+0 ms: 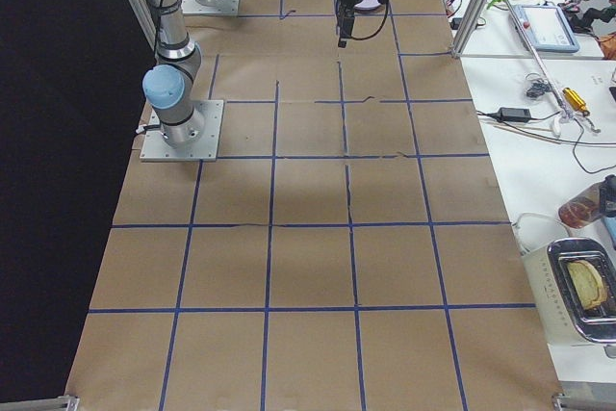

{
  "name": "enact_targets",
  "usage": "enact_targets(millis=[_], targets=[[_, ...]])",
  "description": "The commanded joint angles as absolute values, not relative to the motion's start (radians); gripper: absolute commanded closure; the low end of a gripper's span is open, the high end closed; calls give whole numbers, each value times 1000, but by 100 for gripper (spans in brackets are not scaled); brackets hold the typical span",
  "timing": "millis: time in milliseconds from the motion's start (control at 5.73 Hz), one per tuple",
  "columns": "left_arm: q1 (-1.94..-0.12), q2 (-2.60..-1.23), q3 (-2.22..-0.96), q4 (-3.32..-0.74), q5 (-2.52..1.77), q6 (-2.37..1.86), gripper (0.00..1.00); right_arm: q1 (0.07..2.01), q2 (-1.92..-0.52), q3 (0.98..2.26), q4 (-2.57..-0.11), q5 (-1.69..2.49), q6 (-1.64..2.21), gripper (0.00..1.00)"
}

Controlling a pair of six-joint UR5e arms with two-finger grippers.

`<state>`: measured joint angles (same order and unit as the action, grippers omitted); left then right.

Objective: Flip cup and place on plate
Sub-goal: 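Move the left gripper from above the plate down toward the white cup, then close the left gripper on the open end of the white cup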

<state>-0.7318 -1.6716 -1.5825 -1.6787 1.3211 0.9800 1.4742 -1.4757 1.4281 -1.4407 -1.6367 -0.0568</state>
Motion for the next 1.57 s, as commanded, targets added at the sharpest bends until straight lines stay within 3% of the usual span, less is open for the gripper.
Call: enact_targets(millis=[0, 873, 1397], targets=[[-574, -1823, -1580, -1774, 1197, 1208, 1, 1474, -1476, 1428, -1442, -1637, -57, 0], [-466, -2233, -1560, -2001, 1080, 1590, 1, 1474, -1476, 1428, -1440, -1637, -57, 0], [-463, -2272, -1555, -2190, 1011, 1626, 2, 1474, -1476, 1428, -1440, -1637, -57, 0]])
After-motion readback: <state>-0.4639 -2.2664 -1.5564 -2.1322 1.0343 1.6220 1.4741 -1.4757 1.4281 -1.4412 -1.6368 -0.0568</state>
